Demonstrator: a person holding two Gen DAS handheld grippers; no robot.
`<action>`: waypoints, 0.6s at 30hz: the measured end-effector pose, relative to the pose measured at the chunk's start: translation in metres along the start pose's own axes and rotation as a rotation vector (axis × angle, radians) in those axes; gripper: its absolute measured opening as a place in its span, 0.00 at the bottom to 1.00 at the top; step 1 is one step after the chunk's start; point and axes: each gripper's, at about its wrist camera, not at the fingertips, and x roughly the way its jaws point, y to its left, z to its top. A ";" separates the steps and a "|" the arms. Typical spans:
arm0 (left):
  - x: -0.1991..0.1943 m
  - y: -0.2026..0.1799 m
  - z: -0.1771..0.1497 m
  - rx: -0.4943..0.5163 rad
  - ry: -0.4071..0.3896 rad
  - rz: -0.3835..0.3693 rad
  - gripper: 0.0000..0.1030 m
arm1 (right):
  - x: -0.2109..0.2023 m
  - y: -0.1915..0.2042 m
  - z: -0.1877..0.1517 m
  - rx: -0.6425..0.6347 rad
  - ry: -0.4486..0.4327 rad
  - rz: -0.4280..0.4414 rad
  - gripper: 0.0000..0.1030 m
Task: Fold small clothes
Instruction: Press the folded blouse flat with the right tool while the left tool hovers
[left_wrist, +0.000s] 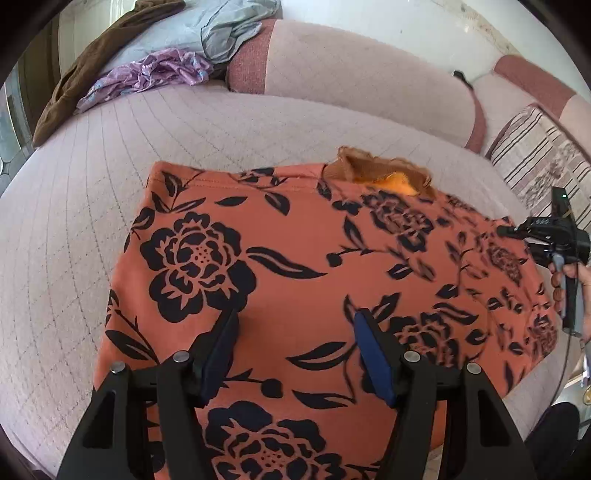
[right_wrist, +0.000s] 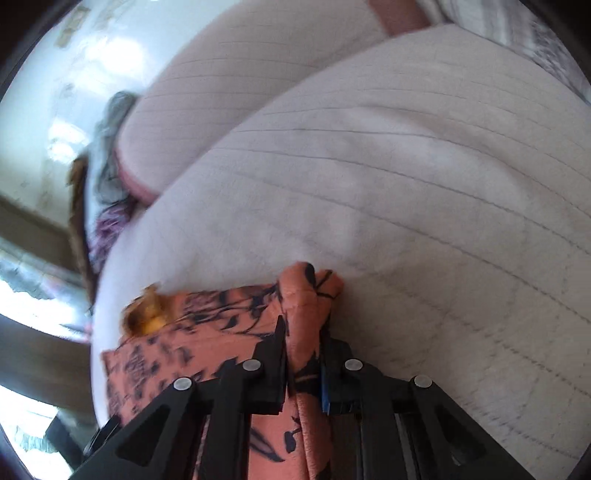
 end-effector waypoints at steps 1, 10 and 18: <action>0.003 -0.001 0.000 0.013 0.004 0.008 0.64 | 0.003 -0.005 -0.002 0.038 -0.002 0.018 0.24; -0.025 0.015 -0.002 -0.100 -0.031 -0.029 0.64 | -0.096 -0.034 -0.069 0.224 -0.122 0.119 0.70; -0.046 0.009 -0.014 -0.102 -0.064 -0.085 0.64 | -0.106 -0.067 -0.205 0.579 -0.096 0.267 0.71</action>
